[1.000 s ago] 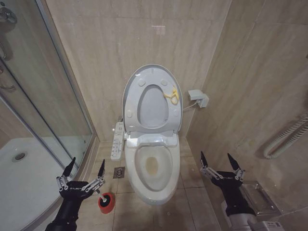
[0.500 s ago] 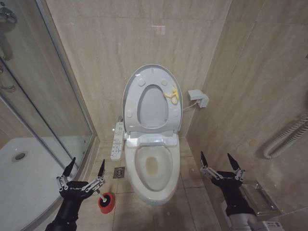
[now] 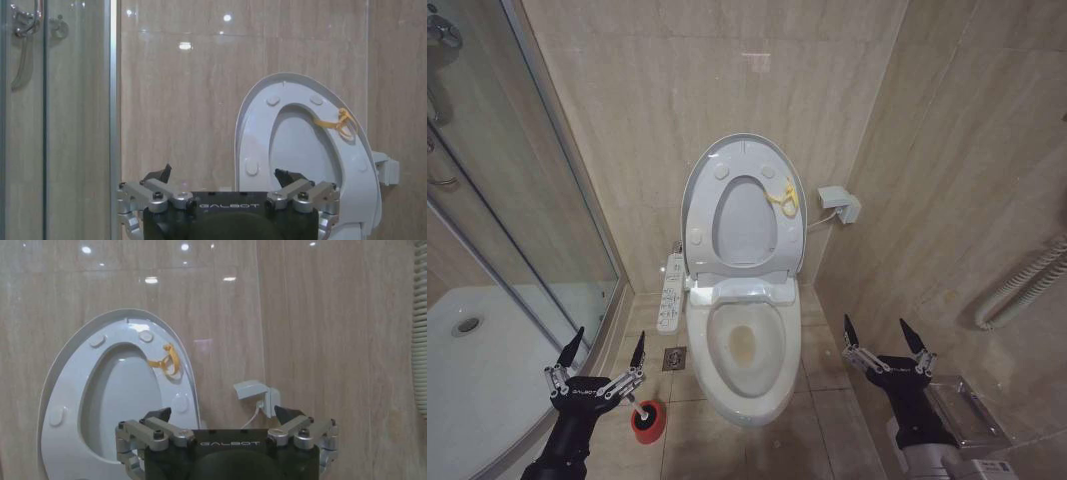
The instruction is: Open the toilet lid, clean the toilet bowl with a toilet brush, close the toilet lid, and flush.
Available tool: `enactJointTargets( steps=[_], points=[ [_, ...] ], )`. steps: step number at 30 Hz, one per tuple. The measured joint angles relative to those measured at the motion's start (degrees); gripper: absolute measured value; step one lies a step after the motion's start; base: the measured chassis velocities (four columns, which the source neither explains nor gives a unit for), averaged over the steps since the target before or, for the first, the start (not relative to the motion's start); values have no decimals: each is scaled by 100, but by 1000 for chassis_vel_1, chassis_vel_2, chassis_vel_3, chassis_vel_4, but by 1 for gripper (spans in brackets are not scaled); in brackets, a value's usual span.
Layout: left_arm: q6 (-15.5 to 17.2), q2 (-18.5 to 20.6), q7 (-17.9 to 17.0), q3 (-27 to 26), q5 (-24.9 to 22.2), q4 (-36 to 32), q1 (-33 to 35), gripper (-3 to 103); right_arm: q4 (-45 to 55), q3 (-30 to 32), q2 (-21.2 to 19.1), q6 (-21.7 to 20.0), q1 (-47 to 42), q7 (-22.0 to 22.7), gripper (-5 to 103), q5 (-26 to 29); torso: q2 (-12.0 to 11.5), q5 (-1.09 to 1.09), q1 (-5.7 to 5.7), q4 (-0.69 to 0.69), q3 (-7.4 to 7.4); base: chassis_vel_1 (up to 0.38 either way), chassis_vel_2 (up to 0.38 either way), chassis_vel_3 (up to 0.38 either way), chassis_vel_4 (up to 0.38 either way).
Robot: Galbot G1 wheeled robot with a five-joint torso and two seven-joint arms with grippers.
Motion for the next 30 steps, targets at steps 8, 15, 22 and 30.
enactJointTargets(
  steps=[8,15,22,30],
  points=[
    [0,0,0,0,-1,3,0,100,-138,65,127,-1175,348,-1,100,-207,0,-1,0,0,0,0,0,0,0],
    [0,1,0,0,-1,4,0,100,-240,148,136,-1878,1009,59,100,235,0,-1,1,1,0,0,0,0,0],
    [0,1,0,0,-1,4,0,100,-206,94,113,-1897,1164,55,100,440,0,0,0,-1,0,0,0,0,0],
    [0,1,0,0,-1,4,0,100,-882,170,-240,-1710,1986,60,100,781,0,1,1,0,0,0,0,0,0]
  ],
)
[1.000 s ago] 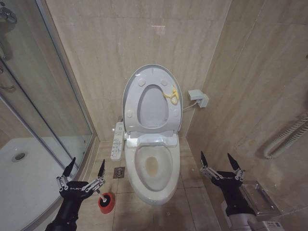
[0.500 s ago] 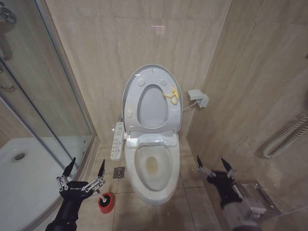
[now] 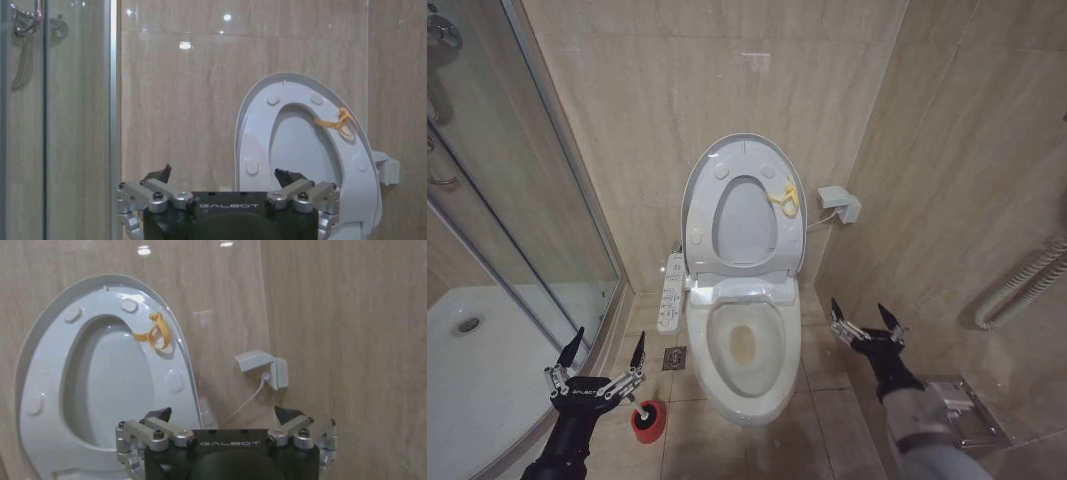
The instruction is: Open the toilet lid, clean the toilet bowl with a toilet brush, close the toilet lid, and flush.
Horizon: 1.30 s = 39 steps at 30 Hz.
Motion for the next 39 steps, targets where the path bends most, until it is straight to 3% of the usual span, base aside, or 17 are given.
enactJointTargets(
  steps=[13,21,39],
  points=[
    [0,0,-1,-1,0,0,0,100,-1999,-207,-570,779,2000,3,100,57,-1,1,0,1,0,0,0,0,0],
    [0,0,0,-1,0,0,0,100,-2513,-342,-626,676,2852,3,100,8,0,0,0,0,0,0,0,0,0],
    [0,0,0,-1,0,0,0,100,-2865,-445,-750,784,3330,81,100,-52,0,-1,1,1,0,-58,56,61,-60]
  ],
)
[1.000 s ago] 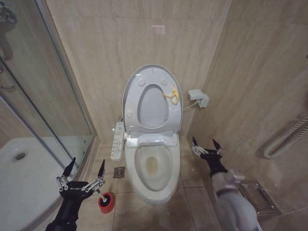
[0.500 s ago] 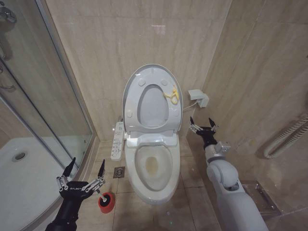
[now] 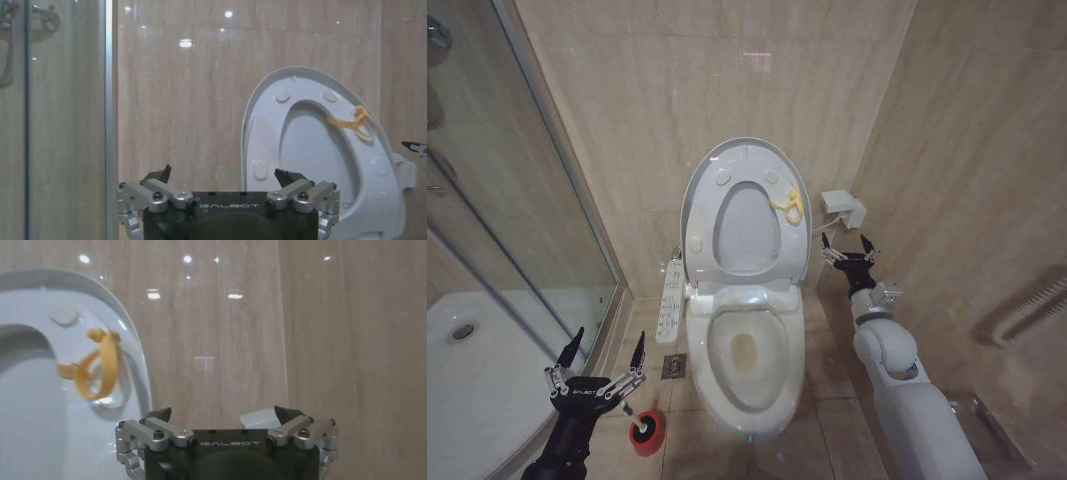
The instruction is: Open the toilet lid, clean the toilet bowl with a toilet brush, close the toilet lid, and flush.
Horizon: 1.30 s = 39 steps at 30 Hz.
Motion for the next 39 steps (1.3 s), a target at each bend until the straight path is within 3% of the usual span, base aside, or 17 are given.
enactJointTargets(
  steps=[6,15,27,30,39],
  points=[
    [0,0,0,0,0,0,0,100,-222,9,35,278,221,133,100,-296,-1,1,2,1,1,-102,103,110,-71],
    [0,0,0,0,0,0,0,100,-569,-28,-170,305,828,291,100,-706,1,1,-4,-3,-2,4,-3,-6,3],
    [0,0,1,0,0,0,0,100,-2202,-525,-22,523,2539,434,100,-1234,0,0,-1,-2,0,0,0,0,0],
    [0,0,1,0,0,0,0,100,-2853,-763,111,803,3065,455,100,-1605,0,0,-2,-1,0,0,0,0,0],
    [0,0,0,0,0,-1,0,100,-3432,-1282,218,861,3794,433,100,-1598,0,-2,-2,-1,-1,0,0,0,0]
  ],
)
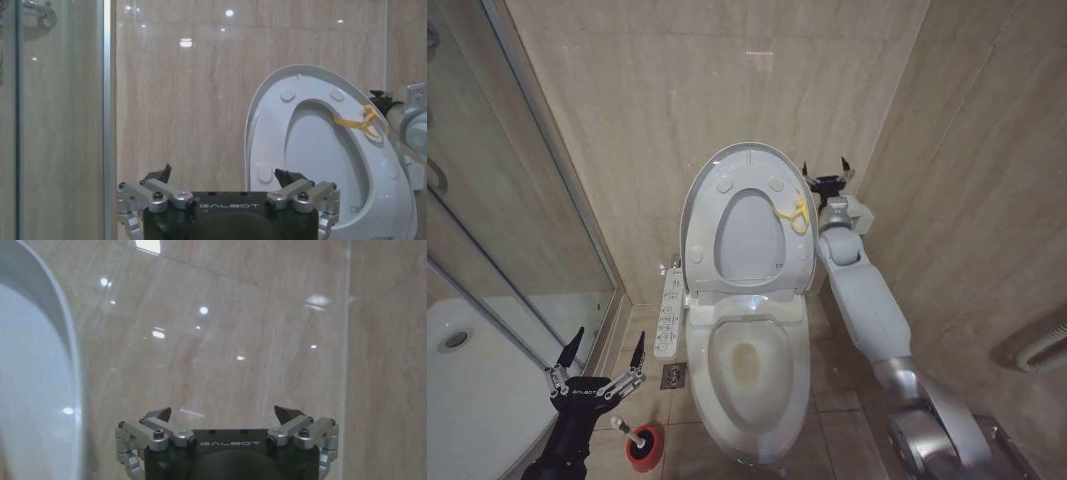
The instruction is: Open the toilet lid, clean the toilet bowl with a toilet brush, close the toilet lid, and flush.
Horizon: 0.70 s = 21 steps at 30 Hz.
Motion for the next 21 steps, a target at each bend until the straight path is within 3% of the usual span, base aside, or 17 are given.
enactJointTargets(
  steps=[3,5,7,12,18,21],
  points=[
    [0,0,0,0,0,0,0,100,212,-112,-92,-186,-86,-2,100,259,0,1,1,-3,0,0,0,0,0],
    [0,0,0,0,0,0,0,100,963,-333,-383,-690,-612,4,100,825,0,3,0,-7,0,0,0,0,0],
    [0,0,0,0,0,0,1,100,1300,-369,-506,-881,-839,25,100,1035,0,3,0,-9,-1,0,0,0,0],
    [0,0,0,1,0,0,0,100,2391,-431,-839,-1404,-1516,219,100,1642,0,5,-1,-2,0,0,0,0,0],
    [0,0,0,1,0,0,1,100,3895,-69,-1237,-1854,-2506,534,100,2301,0,3,-1,8,-1,0,0,0,0],
    [0,1,0,0,0,0,0,100,4572,255,-1403,-2079,-3191,691,100,2636,0,2,-1,6,-1,0,0,0,0]
  ],
)
